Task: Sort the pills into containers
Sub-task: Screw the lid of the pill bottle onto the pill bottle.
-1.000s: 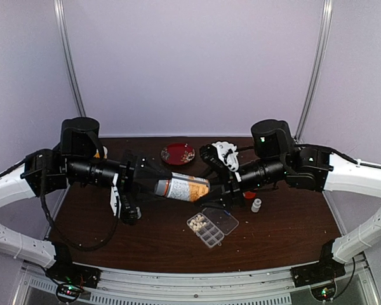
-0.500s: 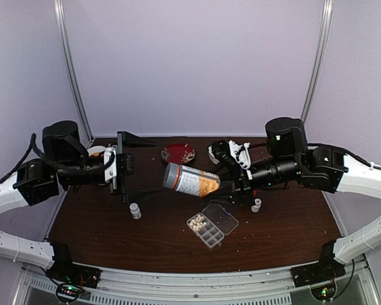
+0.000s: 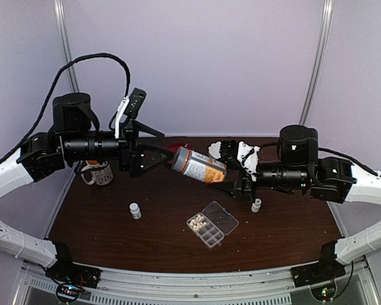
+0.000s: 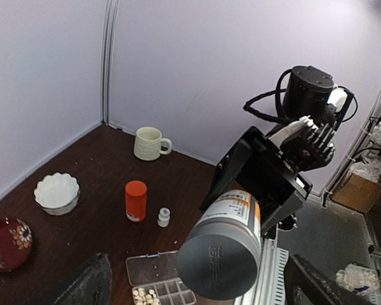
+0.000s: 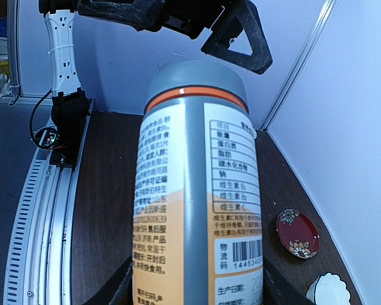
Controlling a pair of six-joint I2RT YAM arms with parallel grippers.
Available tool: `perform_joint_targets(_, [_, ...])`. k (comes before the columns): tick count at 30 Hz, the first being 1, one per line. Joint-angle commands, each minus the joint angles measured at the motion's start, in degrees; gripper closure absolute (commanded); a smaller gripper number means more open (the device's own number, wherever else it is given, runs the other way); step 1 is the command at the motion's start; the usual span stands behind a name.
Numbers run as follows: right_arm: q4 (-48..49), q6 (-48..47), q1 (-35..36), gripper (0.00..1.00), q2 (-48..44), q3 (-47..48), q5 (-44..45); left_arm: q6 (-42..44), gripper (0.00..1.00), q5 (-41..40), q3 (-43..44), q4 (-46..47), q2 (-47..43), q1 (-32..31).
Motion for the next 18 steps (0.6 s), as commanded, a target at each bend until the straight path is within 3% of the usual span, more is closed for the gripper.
perform_joint_targets(1, [3.75, -2.38, 1.26, 1.00, -1.64, -0.44, 5.51, -14.19, 0.02, 6.87, 3.84, -3.24, 2.32, 3.02])
perform_joint_targets(18, [1.28, -3.61, 3.01, 1.00, 1.00, 2.35, 7.29, -18.04, 0.05, 15.40, 2.85, -1.86, 5.55, 3.83])
